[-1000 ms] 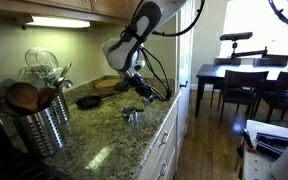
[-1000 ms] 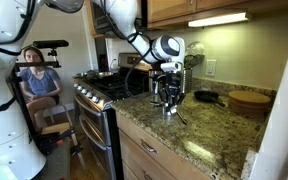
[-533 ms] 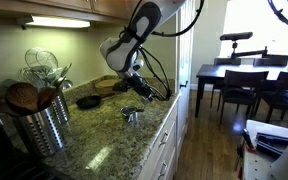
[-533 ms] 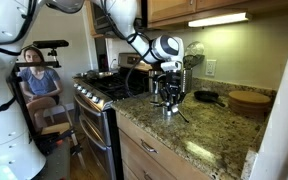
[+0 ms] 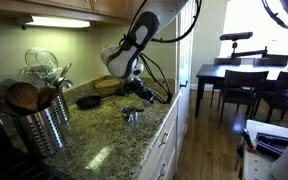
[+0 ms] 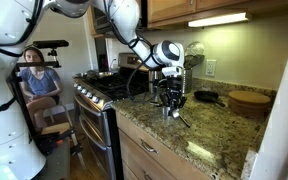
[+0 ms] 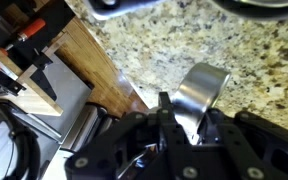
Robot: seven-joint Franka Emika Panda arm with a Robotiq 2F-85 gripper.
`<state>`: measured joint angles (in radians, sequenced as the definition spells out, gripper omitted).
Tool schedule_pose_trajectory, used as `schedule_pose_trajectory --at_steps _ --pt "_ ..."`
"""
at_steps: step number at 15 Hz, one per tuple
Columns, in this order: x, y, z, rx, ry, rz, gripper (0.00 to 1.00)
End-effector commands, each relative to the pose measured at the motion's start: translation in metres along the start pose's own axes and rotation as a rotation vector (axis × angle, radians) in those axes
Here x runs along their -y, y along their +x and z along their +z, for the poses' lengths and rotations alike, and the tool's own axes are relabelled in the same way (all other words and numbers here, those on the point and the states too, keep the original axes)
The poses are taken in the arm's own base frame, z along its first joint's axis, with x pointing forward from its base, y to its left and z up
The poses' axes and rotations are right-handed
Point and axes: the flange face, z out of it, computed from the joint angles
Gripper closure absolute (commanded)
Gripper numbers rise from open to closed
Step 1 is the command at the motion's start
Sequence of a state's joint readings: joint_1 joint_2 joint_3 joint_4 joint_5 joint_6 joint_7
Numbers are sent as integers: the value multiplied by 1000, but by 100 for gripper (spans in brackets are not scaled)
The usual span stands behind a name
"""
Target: Unstack the silver measuring cups
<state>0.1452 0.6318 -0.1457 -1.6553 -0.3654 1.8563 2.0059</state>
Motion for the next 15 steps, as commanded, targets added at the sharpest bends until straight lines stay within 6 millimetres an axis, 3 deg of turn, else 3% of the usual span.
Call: schedule_pose_trajectory --at_steps 1,15 --pt "7 5 1 -22 7 21 95" --pt "31 2 8 -31 29 27 95"
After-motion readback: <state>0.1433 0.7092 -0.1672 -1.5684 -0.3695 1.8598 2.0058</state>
